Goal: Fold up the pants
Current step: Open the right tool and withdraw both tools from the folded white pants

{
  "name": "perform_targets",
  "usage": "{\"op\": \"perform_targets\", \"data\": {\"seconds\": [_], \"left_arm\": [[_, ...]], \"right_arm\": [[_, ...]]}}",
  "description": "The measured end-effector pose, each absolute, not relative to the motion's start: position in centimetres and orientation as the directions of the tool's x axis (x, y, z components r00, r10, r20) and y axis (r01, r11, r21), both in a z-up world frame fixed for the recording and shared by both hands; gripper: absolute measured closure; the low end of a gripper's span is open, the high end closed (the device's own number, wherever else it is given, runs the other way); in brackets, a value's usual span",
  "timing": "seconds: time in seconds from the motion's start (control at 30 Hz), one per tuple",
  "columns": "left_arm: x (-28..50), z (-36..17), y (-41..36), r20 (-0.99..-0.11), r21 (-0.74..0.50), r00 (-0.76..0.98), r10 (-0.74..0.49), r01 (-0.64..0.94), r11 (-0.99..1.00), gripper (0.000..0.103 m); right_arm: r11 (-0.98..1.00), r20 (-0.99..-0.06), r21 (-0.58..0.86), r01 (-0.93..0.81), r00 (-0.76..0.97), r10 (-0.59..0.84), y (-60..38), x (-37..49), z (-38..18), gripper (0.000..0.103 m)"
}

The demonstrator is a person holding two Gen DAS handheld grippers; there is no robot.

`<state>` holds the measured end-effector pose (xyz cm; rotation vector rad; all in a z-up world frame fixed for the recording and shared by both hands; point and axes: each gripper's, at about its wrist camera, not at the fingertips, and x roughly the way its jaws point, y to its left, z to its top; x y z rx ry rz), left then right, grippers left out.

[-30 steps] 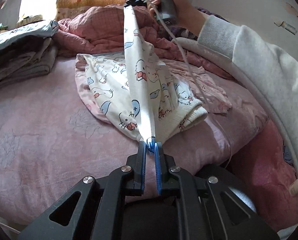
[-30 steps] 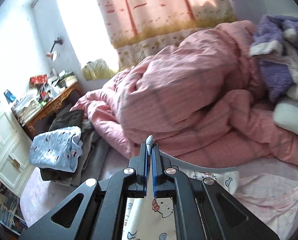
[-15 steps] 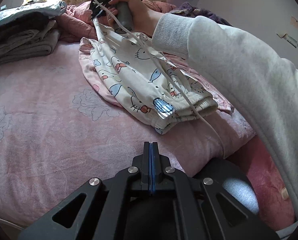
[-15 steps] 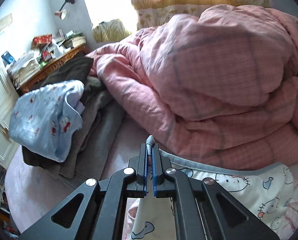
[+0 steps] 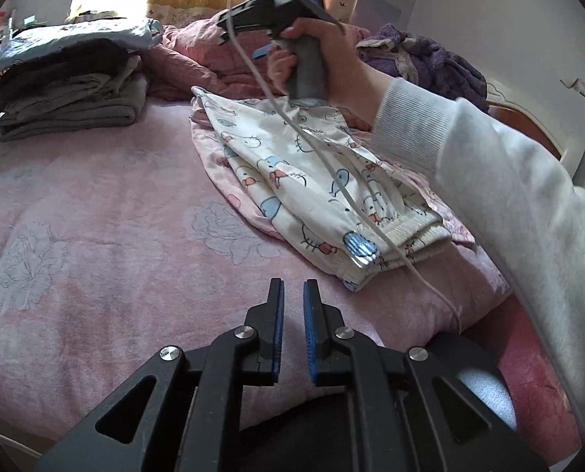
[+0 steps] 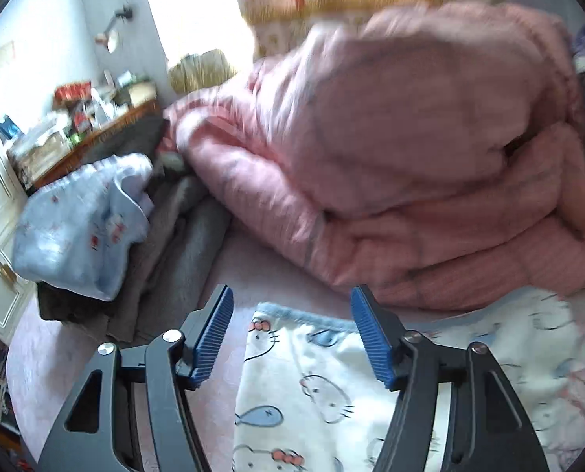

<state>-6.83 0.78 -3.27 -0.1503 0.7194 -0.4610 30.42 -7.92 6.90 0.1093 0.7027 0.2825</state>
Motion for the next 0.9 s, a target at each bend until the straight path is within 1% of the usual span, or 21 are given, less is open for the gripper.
{"op": "perform_targets", "data": {"seconds": [0.1,0.17,0.2,0.23,0.27,0.33,0.47,0.53,0.6,0.7,0.77,0.8,0.87,0.9], "left_arm": [[-7.3,-2.2,1.1,-0.587,-0.259,0.688,-0.426,0.339,0.905,0.091],[-7.7,-1.5,1.2,-0.573,-0.249,0.703,-0.422,0.341,0.907,0.083],[-7.9,-1.2,1.2,-0.566,-0.249,0.708,-0.423,0.343,0.906,0.082],[-8.0,-0.9,1.2,-0.559,-0.255,0.71,-0.428,0.344,0.904,0.081],[-7.9,-0.8,1.1,-0.556,-0.263,0.709,-0.434,0.345,0.901,0.082],[-7.7,-0.7,0.8,-0.557,-0.284,0.699,-0.449,0.348,0.894,0.082],[-7.1,-1.1,-0.2,-0.573,-0.314,0.67,-0.472,0.352,0.882,0.081],[-7.0,-1.1,-0.5,-0.581,-0.292,0.675,-0.454,0.348,0.891,0.081],[-7.0,-1.1,-0.3,-0.588,-0.268,0.691,-0.42,0.323,0.908,0.079],[-7.1,-1.1,0.0,-0.589,-0.289,0.689,-0.421,0.307,0.907,0.078],[-6.9,-1.1,-0.2,-0.588,-0.306,0.688,-0.426,0.299,0.904,0.078],[-6.9,-1.1,-0.4,-0.586,-0.309,0.689,-0.427,0.297,0.903,0.078],[-6.7,-1.2,-1.0,-0.585,-0.316,0.69,-0.426,0.29,0.903,0.074],[-6.6,-1.2,-1.3,-0.585,-0.322,0.688,-0.429,0.289,0.902,0.074]], "right_arm": [[0.952,-0.59,0.152,-0.266,0.748,0.304,-9.7,27.0,9.4,0.038],[0.936,-0.559,0.167,-0.31,0.752,0.348,-11.6,23.8,10.9,0.038],[0.929,-0.537,0.165,-0.331,0.76,0.366,-12.9,21.4,11.5,0.036],[0.927,-0.518,0.156,-0.341,0.771,0.371,-13.8,19.6,11.9,0.031],[0.928,-0.498,0.139,-0.345,0.786,0.367,-15.1,17.2,12.1,0.031],[0.934,-0.466,0.087,-0.347,0.815,0.345,-17.4,12.7,12.3,0.031],[0.961,-0.404,0.0,-0.276,0.879,0.253,-21.9,4.4,11.7,0.031],[0.969,-0.394,-0.032,-0.245,0.894,0.213,-23.6,0.9,10.7,0.031],[0.969,-0.409,-0.047,-0.241,0.89,0.201,-24.9,-2.0,9.3,0.031],[0.974,-0.425,-0.051,-0.219,0.888,0.177,-25.7,-5.2,7.1,0.031],[0.979,-0.446,-0.023,-0.203,0.879,0.172,-25.7,-6.1,5.6,0.034],[0.979,-0.464,0.01,-0.204,0.866,0.186,-25.7,-6.4,4.8,0.037],[0.981,-0.516,0.043,-0.189,0.837,0.184,-25.3,-6.5,3.2,0.037],[0.982,-0.548,0.048,-0.18,0.818,0.177,-25.0,-6.3,2.4,0.04]]}}
